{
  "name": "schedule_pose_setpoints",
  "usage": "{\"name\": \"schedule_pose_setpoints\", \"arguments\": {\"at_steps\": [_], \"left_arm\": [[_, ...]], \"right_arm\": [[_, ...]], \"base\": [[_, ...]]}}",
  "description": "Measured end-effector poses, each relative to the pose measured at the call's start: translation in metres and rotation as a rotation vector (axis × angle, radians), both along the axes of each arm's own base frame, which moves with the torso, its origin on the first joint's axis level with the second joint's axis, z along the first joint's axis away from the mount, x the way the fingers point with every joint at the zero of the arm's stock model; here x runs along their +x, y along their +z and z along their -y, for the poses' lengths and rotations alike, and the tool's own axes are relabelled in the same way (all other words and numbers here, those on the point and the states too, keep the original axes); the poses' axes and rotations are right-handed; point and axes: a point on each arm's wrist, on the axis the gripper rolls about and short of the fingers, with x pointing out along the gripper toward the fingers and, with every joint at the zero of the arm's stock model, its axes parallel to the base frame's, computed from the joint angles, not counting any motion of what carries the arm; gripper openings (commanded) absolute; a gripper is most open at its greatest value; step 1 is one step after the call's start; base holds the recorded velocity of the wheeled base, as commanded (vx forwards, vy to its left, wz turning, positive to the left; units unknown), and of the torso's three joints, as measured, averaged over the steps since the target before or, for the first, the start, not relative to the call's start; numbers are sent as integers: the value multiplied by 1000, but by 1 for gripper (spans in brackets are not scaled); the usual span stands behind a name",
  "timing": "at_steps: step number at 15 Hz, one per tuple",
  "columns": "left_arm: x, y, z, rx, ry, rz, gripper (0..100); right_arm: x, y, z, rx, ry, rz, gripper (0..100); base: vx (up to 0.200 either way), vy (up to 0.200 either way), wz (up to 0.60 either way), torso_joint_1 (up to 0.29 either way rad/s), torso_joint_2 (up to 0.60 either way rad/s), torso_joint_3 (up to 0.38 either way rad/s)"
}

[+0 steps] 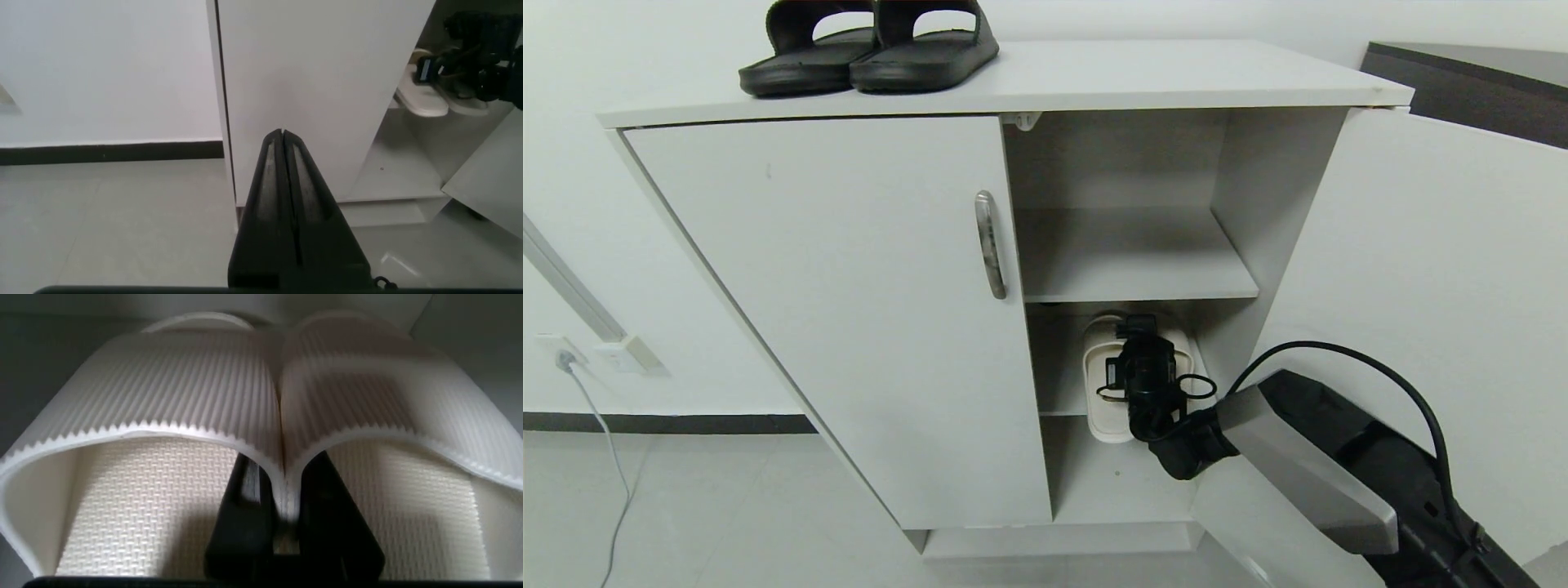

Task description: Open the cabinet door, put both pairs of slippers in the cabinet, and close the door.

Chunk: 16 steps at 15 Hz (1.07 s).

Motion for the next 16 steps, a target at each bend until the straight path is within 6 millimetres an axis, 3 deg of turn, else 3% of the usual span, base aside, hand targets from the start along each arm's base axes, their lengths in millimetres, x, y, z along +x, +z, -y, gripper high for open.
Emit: {"name": "schedule_pose_setpoints", "arguments": {"at_steps": [8,9,16], "left_arm": [[0,0,-1,0,25,0,0],[0,0,-1,0,25,0,0],[0,0,0,3,21,0,0]], "right_arm": [[14,1,-5,16,-8,-3,0],[15,0,-5,15,-9,-11,100],[4,-10,-4,4,-3,-48,100]], "base": [[0,0,0,0,0,0],[0,0,0,0,0,0],[0,0,0,0,0,0]]}}
